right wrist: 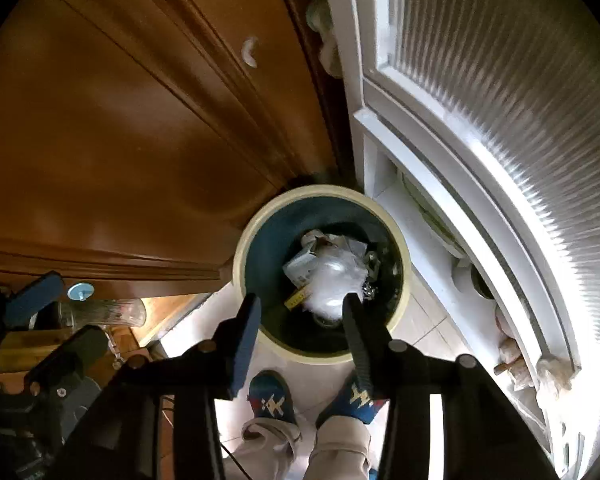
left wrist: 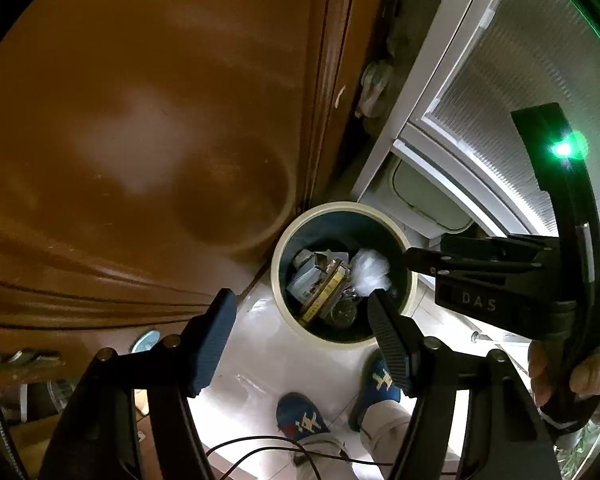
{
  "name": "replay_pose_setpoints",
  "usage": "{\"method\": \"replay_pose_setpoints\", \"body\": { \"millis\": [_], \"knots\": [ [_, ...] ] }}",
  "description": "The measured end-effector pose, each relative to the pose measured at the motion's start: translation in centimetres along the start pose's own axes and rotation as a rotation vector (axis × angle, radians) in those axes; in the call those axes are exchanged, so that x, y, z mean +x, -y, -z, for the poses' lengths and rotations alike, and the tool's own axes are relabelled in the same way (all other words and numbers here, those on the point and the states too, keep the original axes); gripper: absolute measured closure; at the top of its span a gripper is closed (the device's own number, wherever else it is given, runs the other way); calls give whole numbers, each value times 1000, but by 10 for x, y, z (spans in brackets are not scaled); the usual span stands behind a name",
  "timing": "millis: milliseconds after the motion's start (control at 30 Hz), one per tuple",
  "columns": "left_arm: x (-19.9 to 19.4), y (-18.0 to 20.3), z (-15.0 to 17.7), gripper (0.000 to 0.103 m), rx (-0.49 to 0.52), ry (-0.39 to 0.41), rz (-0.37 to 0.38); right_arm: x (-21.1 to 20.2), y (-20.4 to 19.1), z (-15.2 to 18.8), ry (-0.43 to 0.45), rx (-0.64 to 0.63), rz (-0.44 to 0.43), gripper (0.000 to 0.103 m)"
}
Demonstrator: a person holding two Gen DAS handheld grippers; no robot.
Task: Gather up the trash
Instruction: 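Raise both tools back up to the counter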
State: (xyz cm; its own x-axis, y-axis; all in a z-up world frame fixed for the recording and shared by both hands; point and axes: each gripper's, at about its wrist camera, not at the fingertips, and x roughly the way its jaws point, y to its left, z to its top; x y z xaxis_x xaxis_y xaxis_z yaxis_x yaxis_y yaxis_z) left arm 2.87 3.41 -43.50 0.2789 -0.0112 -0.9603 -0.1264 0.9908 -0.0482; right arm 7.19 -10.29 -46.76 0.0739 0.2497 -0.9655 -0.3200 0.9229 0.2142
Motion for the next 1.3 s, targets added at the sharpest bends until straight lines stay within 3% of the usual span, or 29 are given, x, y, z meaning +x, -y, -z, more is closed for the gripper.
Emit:
{"method": "replay_pose_setpoints", "body": {
  "millis": [267,567,933,1133,1300],
  "knots": [
    [-56,-4,-7,36,16,36,8,-51,-15,6,34,-5,15,60],
    [-178,16,-32,36,120,121,99,-164,-42,20,102,-9,47,60],
    [-306,39,-79,36,286,298,203,-313,-63,35,332,15,131,60],
    [-341,53,-105,36,280,330,230,-372,-57,37,462,52,204,60],
    [-349,71,-139,36,273,322,264,-417,-40,25,581,90,229,60]
  ]
}}
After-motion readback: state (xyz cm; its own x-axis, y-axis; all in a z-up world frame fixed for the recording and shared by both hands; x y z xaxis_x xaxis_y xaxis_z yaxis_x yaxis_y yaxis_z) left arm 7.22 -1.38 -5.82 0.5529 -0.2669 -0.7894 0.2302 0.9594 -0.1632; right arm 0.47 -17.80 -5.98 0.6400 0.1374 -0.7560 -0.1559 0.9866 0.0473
